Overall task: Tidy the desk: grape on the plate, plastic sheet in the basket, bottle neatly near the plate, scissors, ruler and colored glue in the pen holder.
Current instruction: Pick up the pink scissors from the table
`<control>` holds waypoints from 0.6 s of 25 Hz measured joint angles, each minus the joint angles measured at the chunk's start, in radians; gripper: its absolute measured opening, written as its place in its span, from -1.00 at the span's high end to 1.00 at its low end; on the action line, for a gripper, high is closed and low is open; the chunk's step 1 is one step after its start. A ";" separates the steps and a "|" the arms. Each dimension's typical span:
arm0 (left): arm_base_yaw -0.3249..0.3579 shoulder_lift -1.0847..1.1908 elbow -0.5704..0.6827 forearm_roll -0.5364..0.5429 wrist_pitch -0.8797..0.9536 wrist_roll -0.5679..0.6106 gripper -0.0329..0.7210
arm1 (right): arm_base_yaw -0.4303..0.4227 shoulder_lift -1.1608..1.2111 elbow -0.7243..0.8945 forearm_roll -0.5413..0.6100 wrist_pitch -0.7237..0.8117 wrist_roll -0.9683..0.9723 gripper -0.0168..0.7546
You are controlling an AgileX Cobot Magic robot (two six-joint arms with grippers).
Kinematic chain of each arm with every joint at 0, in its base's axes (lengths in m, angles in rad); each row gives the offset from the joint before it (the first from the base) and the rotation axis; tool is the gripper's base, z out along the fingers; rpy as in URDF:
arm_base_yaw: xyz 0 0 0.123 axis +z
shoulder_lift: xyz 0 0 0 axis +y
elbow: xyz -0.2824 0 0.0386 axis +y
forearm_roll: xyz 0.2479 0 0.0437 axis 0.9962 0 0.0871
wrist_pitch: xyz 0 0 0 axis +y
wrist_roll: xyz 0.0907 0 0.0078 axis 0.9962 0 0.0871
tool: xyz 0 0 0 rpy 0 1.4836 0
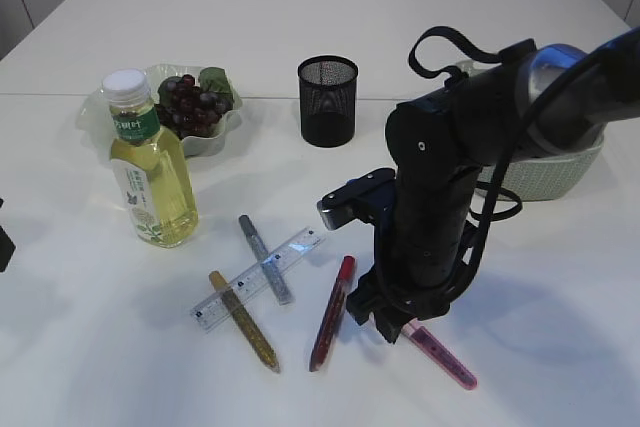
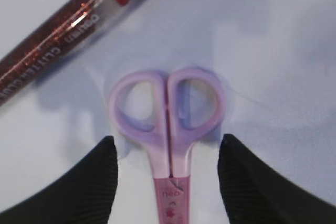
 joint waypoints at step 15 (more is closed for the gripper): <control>0.000 0.000 0.000 0.000 -0.002 0.000 -0.22 | 0.000 0.000 0.000 -0.015 -0.002 -0.001 -0.23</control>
